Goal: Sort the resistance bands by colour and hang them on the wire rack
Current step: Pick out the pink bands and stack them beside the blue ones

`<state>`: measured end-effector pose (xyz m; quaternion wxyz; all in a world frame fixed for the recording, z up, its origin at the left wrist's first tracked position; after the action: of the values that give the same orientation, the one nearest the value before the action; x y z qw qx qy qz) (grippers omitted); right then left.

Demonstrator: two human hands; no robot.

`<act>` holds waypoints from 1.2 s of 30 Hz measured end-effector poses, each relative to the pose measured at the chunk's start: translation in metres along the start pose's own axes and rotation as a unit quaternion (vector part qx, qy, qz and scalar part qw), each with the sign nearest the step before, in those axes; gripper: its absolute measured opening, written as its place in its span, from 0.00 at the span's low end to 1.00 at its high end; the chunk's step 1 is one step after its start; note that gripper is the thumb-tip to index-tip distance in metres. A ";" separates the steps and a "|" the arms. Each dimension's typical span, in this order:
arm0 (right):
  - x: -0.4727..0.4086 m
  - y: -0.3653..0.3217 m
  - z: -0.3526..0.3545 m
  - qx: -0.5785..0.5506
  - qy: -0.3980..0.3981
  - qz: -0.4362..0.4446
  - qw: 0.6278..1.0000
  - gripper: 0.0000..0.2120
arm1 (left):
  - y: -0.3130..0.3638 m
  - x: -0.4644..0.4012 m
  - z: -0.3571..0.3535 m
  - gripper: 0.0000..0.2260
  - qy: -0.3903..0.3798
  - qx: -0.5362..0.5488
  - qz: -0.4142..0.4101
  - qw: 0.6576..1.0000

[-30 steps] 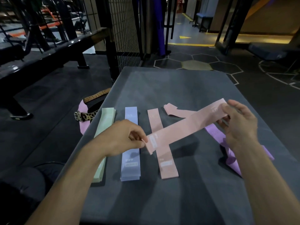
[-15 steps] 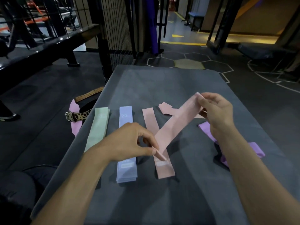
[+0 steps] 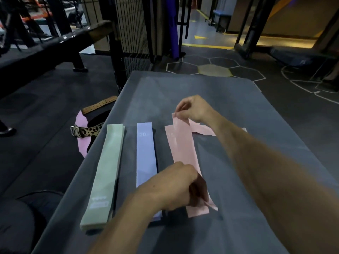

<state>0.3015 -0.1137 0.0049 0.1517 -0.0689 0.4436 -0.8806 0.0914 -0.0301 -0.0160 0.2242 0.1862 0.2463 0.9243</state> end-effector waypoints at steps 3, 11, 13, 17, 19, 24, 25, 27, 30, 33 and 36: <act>-0.010 0.012 -0.017 0.021 -0.022 -0.017 0.999 0.05 | -0.002 -0.004 0.000 0.06 -0.006 0.003 0.004 1.000; -0.023 0.027 -0.045 0.098 -0.040 -0.038 0.994 0.03 | -0.006 -0.006 -0.003 0.09 -0.005 -0.022 0.008 1.000; -0.025 0.027 -0.046 0.100 -0.039 -0.042 0.993 0.04 | -0.005 -0.006 -0.002 0.10 -0.006 -0.024 0.007 1.000; -0.025 0.026 -0.046 0.080 -0.045 -0.035 0.995 0.04 | -0.002 -0.006 -0.001 0.10 -0.006 -0.035 0.002 0.999; -0.024 0.024 -0.047 0.064 -0.048 -0.040 0.996 0.05 | -0.001 -0.007 -0.003 0.10 -0.009 -0.032 0.001 0.999; -0.026 0.028 -0.053 0.105 -0.053 -0.053 0.992 0.05 | -0.003 -0.010 -0.008 0.07 -0.014 -0.029 0.014 0.999; -0.026 0.029 -0.054 0.114 -0.052 -0.054 0.991 0.04 | -0.005 -0.010 -0.008 0.07 -0.016 -0.026 0.018 0.999; -0.026 0.029 -0.056 0.126 -0.048 -0.054 0.989 0.05 | -0.008 -0.009 -0.010 0.08 -0.015 -0.022 0.021 0.999; -0.027 0.029 -0.057 0.161 -0.046 -0.044 0.985 0.04 | -0.013 -0.009 -0.015 0.08 -0.022 -0.022 0.022 0.999; -0.025 0.027 -0.058 0.191 -0.033 -0.038 0.980 0.02 | -0.016 -0.010 -0.020 0.09 -0.016 -0.047 0.021 0.999; -0.024 0.026 -0.058 0.201 -0.019 -0.043 0.978 0.04 | -0.017 -0.008 -0.024 0.09 0.009 -0.068 0.013 0.998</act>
<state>0.3151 -0.0763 -0.0508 0.1326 -0.0726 0.2509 -0.9561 0.0923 -0.0299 -0.0468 0.2217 0.1651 0.1827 0.9435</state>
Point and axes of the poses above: each hand's wrist, its own x-axis away from the middle knuckle, its own z-axis out of the back of the hand, y = z × x, the point moved 3 cm from there along -x, towards the middle knuckle, and after that the axes turned 8 degrees about -x, right-handed, at the moved point
